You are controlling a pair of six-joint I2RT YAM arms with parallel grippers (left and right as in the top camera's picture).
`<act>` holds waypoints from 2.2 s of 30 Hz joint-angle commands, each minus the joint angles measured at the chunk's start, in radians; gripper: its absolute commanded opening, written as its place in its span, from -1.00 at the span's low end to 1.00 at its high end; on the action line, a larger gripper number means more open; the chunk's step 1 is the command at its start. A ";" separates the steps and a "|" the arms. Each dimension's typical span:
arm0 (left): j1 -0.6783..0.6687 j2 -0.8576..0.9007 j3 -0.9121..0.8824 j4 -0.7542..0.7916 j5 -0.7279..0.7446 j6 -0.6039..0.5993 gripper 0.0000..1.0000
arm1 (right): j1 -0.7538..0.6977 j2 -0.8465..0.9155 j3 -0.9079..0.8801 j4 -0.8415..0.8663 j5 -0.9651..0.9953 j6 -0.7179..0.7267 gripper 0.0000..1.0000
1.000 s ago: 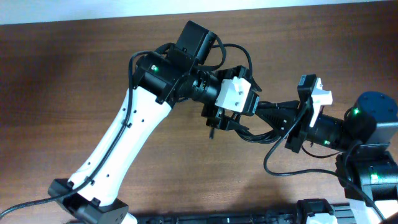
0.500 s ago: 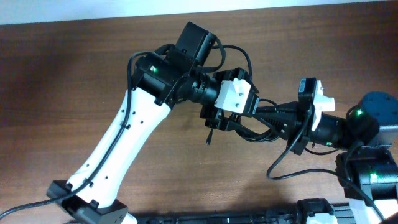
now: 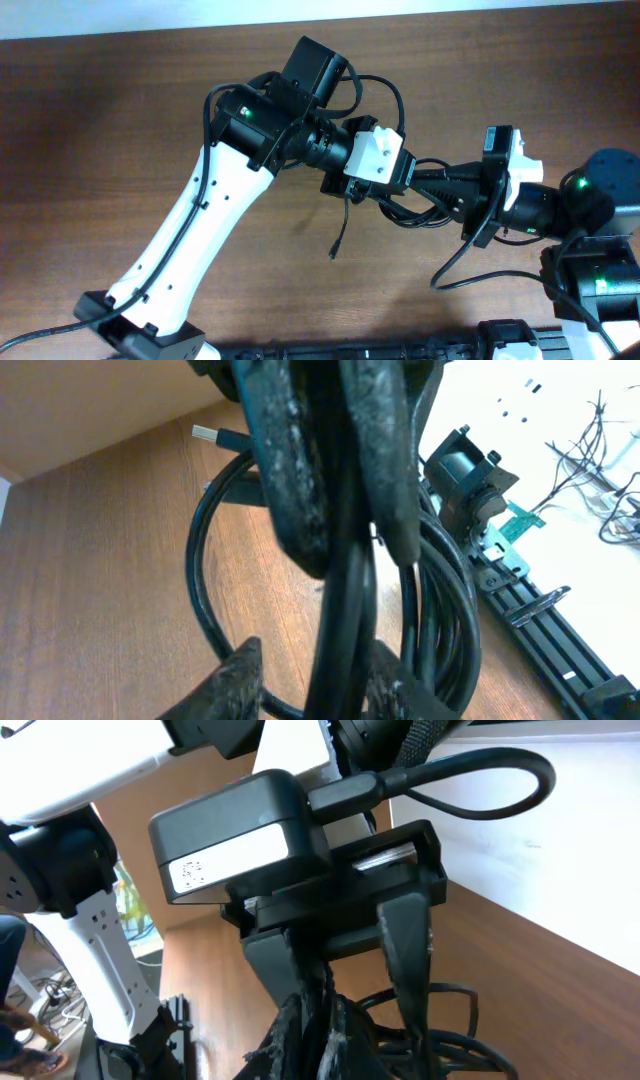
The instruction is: Untangle cables
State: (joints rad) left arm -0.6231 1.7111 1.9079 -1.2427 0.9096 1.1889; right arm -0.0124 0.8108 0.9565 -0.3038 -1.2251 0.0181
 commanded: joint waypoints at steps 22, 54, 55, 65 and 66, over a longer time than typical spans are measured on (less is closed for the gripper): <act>-0.006 -0.009 0.005 0.097 -0.334 -0.412 -1.00 | -0.002 -0.012 0.011 -0.108 0.407 0.202 0.65; -0.031 -0.009 0.005 0.383 -0.192 -0.943 -1.00 | -0.001 0.045 0.011 -0.199 0.628 0.301 -0.92; -0.030 -0.009 0.005 0.392 -0.192 -0.943 -1.00 | -0.001 0.045 0.011 -0.199 0.623 0.301 -0.92; -0.027 -0.009 0.005 0.465 -0.430 -1.132 -1.00 | -0.001 0.045 0.011 -0.199 0.452 0.193 -0.92; -0.027 -0.009 0.005 0.473 -0.447 -1.156 -1.00 | -0.001 0.045 0.011 -0.199 0.434 0.177 -0.92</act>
State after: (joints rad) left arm -0.6487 1.7111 1.9072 -0.8005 0.5369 0.1326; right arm -0.0135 0.8547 0.9592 -0.5034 -0.6704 0.2642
